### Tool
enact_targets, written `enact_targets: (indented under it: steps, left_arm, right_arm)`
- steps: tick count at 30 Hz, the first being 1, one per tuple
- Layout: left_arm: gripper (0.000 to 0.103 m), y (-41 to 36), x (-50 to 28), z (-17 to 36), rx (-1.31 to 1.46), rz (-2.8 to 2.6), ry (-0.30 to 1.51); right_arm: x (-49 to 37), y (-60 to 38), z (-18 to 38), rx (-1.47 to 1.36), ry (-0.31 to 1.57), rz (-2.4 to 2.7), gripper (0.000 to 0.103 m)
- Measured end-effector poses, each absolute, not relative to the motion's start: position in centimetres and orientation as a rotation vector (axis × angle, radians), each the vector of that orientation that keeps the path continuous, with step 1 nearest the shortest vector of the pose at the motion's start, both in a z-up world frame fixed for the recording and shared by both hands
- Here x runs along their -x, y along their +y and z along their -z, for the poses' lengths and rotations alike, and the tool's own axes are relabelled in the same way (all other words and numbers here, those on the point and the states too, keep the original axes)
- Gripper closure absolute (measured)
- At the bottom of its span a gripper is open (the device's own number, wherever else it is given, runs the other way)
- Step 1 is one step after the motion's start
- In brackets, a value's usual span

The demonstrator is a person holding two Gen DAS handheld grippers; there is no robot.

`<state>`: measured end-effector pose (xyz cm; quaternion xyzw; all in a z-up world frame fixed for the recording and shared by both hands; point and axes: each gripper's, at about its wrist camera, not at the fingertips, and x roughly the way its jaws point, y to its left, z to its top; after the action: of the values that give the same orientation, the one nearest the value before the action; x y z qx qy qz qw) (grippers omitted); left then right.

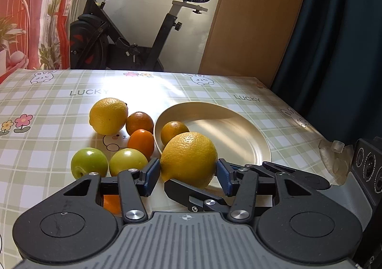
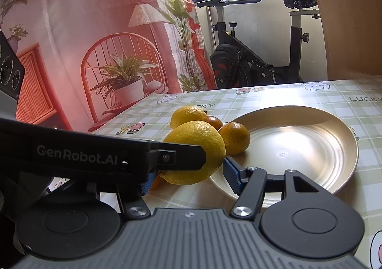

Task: Organize fruits
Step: 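Carry the lemon onto the gold plate and open the left tool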

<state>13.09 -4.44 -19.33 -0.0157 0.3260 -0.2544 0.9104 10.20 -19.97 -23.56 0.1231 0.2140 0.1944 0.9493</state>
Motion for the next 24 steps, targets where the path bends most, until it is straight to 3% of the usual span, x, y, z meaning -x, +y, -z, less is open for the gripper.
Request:
enact_targets:
  steps: [24]
  left_arm:
    - [0.049, -6.6, -19.0, 20.9, 0.062, 0.491, 0.778]
  right_arm:
    - [-15.2, -21.5, 24.7, -0.280, 0.484, -0.318, 0.041]
